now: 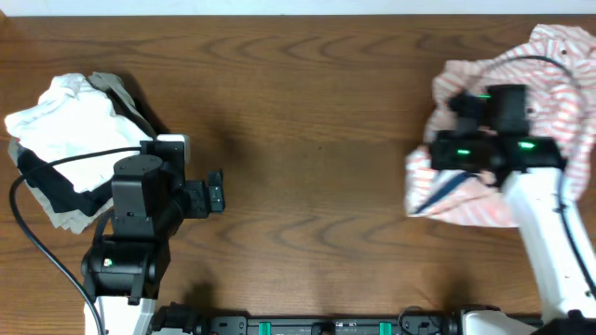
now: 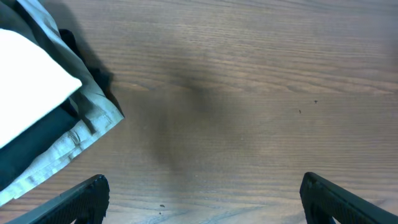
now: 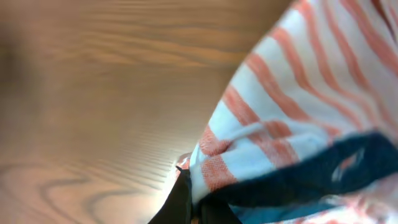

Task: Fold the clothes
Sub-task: 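Drag the striped shirt with the right gripper toward the table center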

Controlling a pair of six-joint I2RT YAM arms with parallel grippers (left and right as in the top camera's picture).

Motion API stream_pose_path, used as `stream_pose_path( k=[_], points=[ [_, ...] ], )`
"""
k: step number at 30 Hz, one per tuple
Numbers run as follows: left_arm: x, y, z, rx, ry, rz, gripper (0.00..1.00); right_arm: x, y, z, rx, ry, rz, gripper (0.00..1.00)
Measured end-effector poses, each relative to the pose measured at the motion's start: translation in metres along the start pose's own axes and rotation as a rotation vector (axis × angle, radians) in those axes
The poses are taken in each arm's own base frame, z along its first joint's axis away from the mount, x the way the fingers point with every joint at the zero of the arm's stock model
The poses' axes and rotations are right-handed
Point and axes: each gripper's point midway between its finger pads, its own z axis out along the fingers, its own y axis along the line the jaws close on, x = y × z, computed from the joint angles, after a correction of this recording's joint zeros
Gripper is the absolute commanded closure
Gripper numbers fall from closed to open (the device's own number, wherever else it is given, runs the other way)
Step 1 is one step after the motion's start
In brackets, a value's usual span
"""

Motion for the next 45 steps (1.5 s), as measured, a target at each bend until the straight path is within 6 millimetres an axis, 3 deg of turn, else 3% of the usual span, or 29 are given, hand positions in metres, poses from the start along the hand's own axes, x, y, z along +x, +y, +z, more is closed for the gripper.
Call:
stream_pose_path(
  k=[8, 9, 10, 11, 14, 16, 19, 23, 26, 31, 34, 37, 41, 45],
  points=[
    [-0.004, 0.0, 0.0, 0.002, -0.016, 0.001, 0.02, -0.034, 0.118, 0.067, -0.205, -0.139, -0.247, 0.95],
    [-0.004, 0.0, 0.0, 0.002, -0.017, 0.001, 0.02, -0.04, 0.133, 0.076, -0.233, -0.175, -0.276, 0.86],
    [-0.004, 0.0, 0.0, 0.002, -0.017, 0.001, 0.02, -0.047, 0.142, 0.082, -0.255, -0.207, -0.288, 0.69],
    [-0.005, 0.0, 0.0, 0.002, -0.017, 0.001, 0.02, -0.053, 0.152, 0.088, -0.276, -0.241, -0.302, 0.45],
    [-0.004, 0.0, 0.0, 0.002, -0.017, 0.001, 0.02, -0.063, 0.17, 0.098, -0.319, -0.305, -0.337, 0.01],
    [-0.005, 0.0, 0.0, 0.002, -0.017, 0.001, 0.02, -0.066, 0.171, 0.099, -0.32, -0.318, -0.339, 0.01],
    [-0.004, 0.0, 0.0, 0.002, -0.016, 0.001, 0.02, -0.066, 0.156, 0.101, -0.28, -0.3, -0.315, 0.01],
    [-0.002, 0.0, 0.0, 0.0, -0.004, 0.0, 0.02, -0.062, 0.104, 0.093, -0.17, -0.228, -0.241, 0.01],
    [0.004, 0.0, 0.003, -0.002, 0.025, -0.006, 0.02, -0.063, 0.06, 0.069, -0.064, -0.214, -0.183, 0.01],
    [0.02, -0.007, 0.026, 0.045, 0.141, -0.038, 0.02, -0.067, -0.011, 0.009, 0.131, -0.254, -0.076, 0.01],
    [0.032, -0.011, 0.043, 0.074, 0.225, -0.052, 0.02, -0.061, -0.028, -0.006, 0.181, -0.249, -0.042, 0.01],
    [0.044, -0.014, 0.068, 0.101, 0.306, -0.067, 0.02, -0.051, -0.039, -0.007, 0.208, -0.211, -0.024, 0.01],
    [0.052, -0.022, 0.105, 0.156, 0.365, -0.084, 0.0, -0.044, -0.041, -0.005, 0.218, -0.18, -0.033, 0.01],
    [0.056, -0.033, 0.142, 0.208, 0.374, -0.078, 0.07, -0.042, -0.041, -0.005, 0.22, -0.168, -0.039, 0.01]
  ],
)
